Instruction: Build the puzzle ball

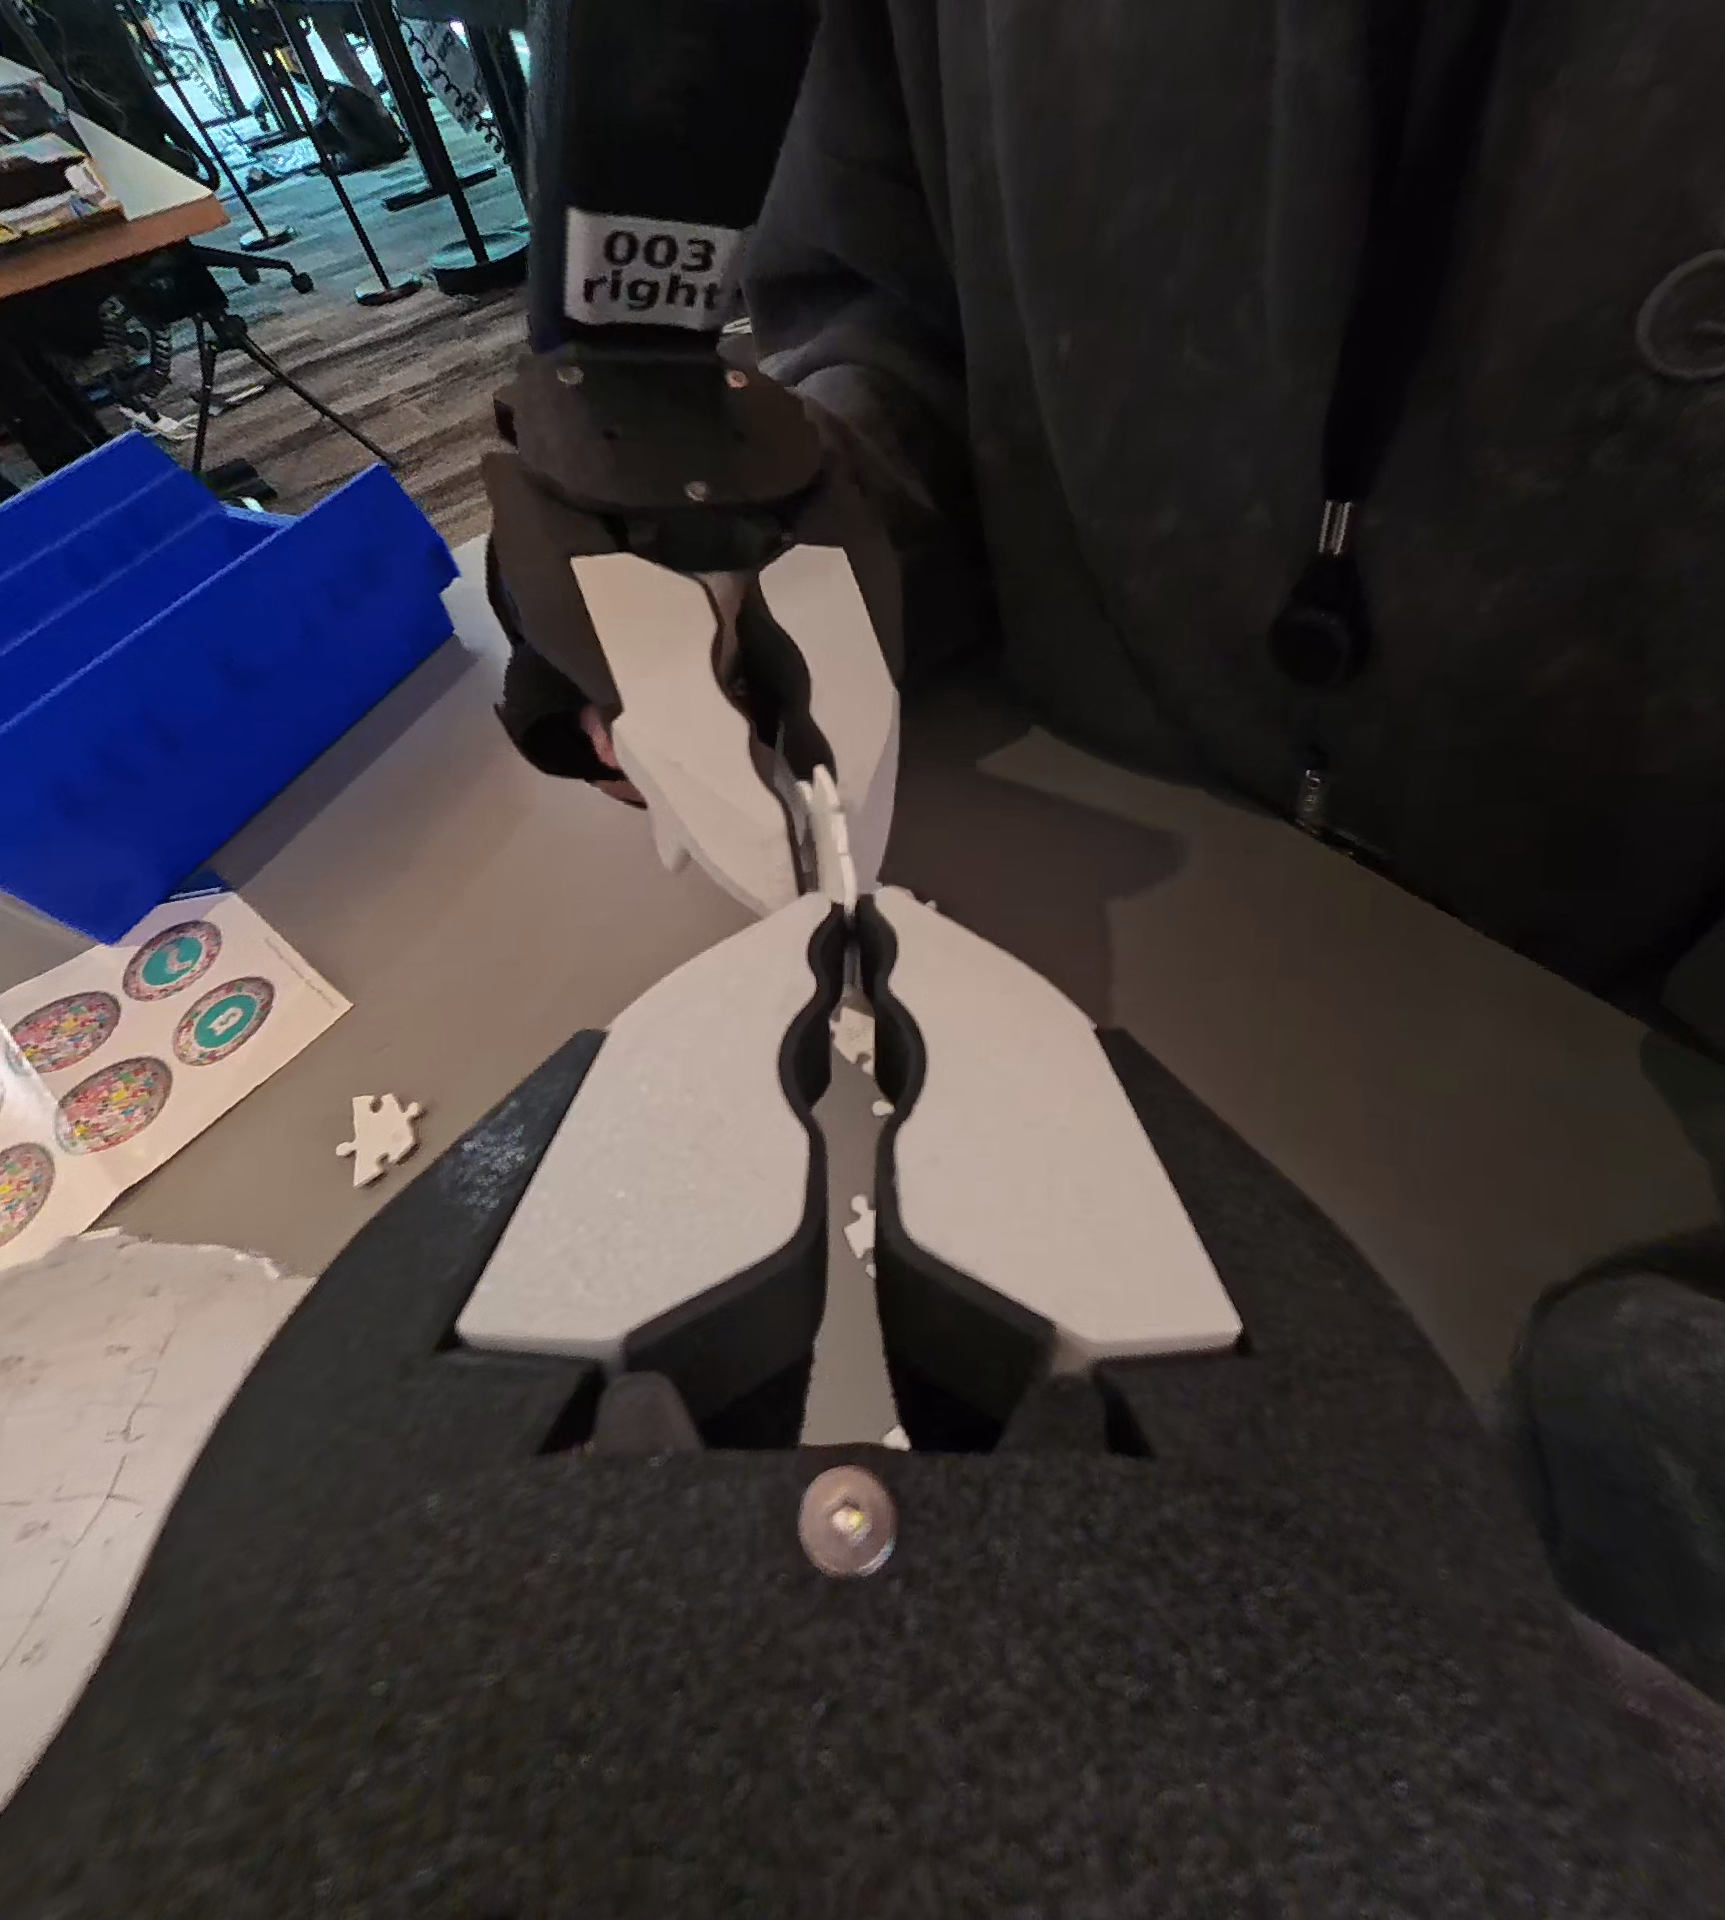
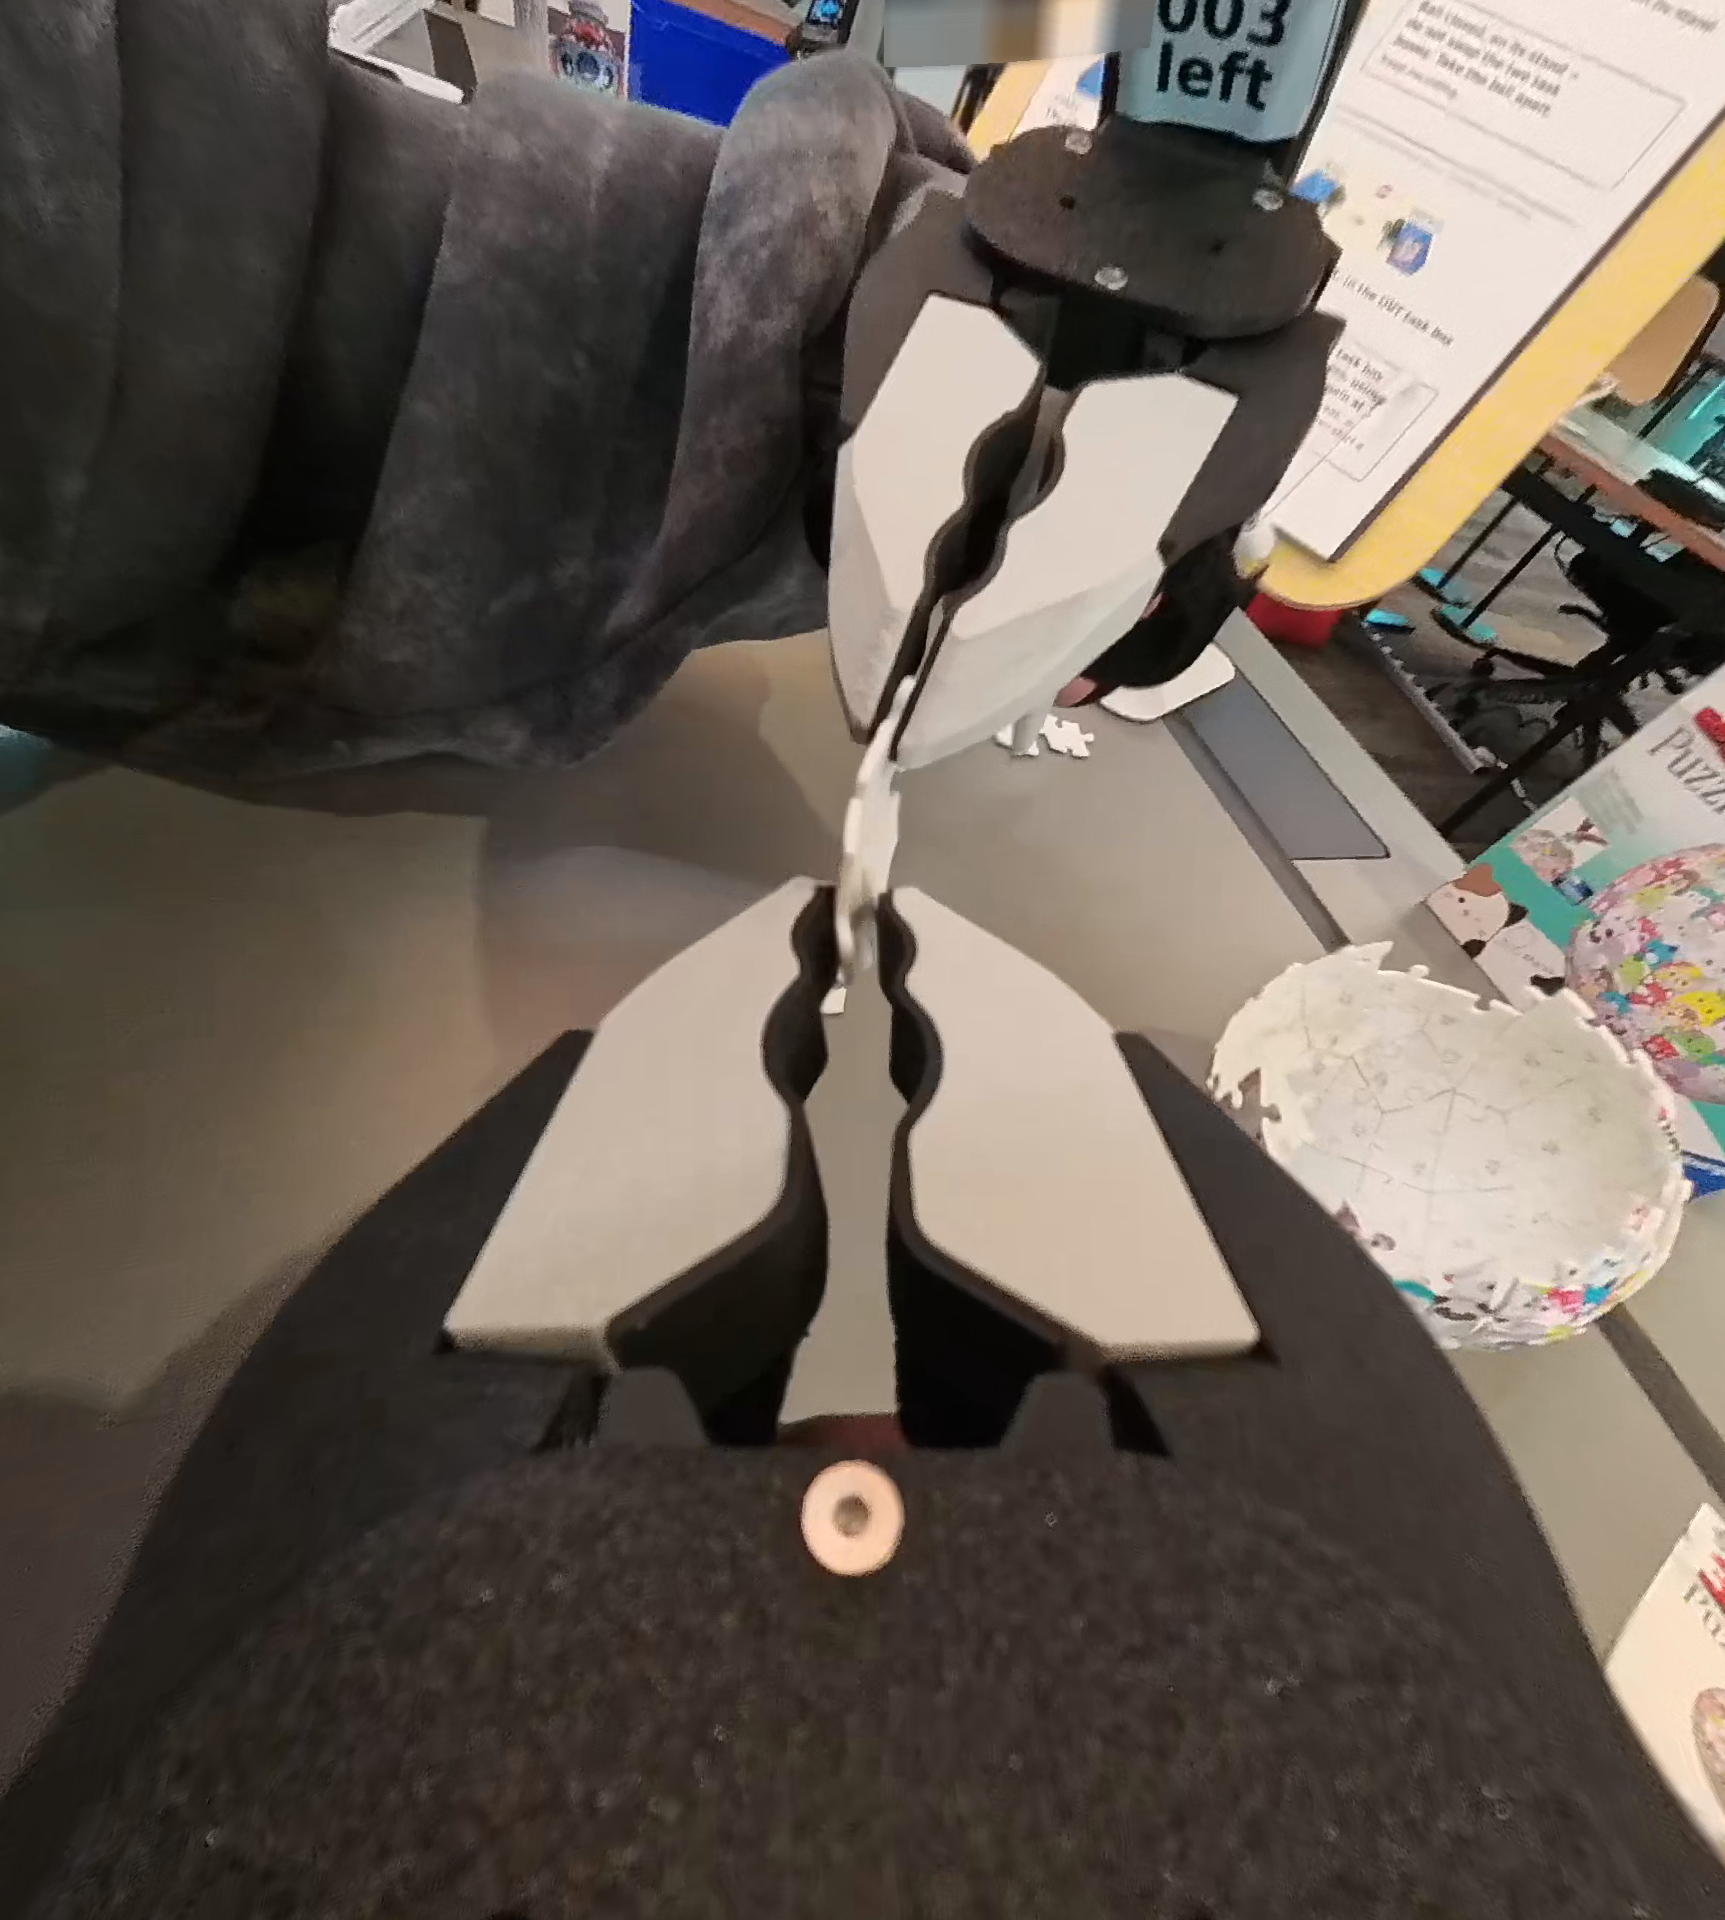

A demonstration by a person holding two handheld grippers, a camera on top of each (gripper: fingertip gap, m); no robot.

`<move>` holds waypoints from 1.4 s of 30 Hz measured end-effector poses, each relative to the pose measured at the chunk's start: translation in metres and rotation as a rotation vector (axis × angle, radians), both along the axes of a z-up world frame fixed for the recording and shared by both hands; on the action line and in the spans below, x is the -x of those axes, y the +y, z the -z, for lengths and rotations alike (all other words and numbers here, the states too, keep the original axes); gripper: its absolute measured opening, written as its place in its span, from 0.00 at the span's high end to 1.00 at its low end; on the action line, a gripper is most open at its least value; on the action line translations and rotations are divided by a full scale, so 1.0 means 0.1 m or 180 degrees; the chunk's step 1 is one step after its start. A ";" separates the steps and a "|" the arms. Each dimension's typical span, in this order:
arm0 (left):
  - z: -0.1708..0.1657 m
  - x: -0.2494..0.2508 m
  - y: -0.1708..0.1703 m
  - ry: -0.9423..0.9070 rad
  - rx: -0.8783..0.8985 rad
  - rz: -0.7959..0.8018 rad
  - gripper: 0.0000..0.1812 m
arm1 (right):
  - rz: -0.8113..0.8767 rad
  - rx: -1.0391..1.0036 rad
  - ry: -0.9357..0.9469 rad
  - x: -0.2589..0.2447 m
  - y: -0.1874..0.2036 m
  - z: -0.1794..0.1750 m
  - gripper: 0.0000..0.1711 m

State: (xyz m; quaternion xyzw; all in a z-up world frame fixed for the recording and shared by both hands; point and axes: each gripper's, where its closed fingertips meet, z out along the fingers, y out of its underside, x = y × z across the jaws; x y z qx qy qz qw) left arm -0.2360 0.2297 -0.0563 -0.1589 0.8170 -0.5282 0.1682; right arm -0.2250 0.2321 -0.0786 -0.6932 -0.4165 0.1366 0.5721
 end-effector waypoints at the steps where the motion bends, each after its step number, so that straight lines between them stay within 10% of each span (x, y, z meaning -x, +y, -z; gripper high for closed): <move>1: 0.00 0.01 -0.02 -0.0001 0.0011 0.0005 0.99 | -0.0001 -0.0035 -0.0005 0.01 -0.01 -0.02 0.98; 12: -0.03 -0.04 -0.05 0.0006 0.0045 -0.0272 0.98 | -0.0008 -0.0015 0.0047 0.02 -0.08 -0.02 0.99; 18: 0.02 -0.05 0.17 0.0161 -0.0384 -0.0989 0.77 | 0.0112 0.0110 -0.0046 -0.08 -0.04 0.08 0.99; 26: 0.28 -0.14 0.10 0.0193 -0.1660 -0.1520 0.85 | 0.0544 0.0243 -0.0719 -0.22 0.06 0.30 0.99; 42: 0.42 -0.27 0.00 0.0439 -0.2103 -0.1499 0.97 | 0.0528 0.0120 -0.1188 -0.27 -0.03 0.37 0.99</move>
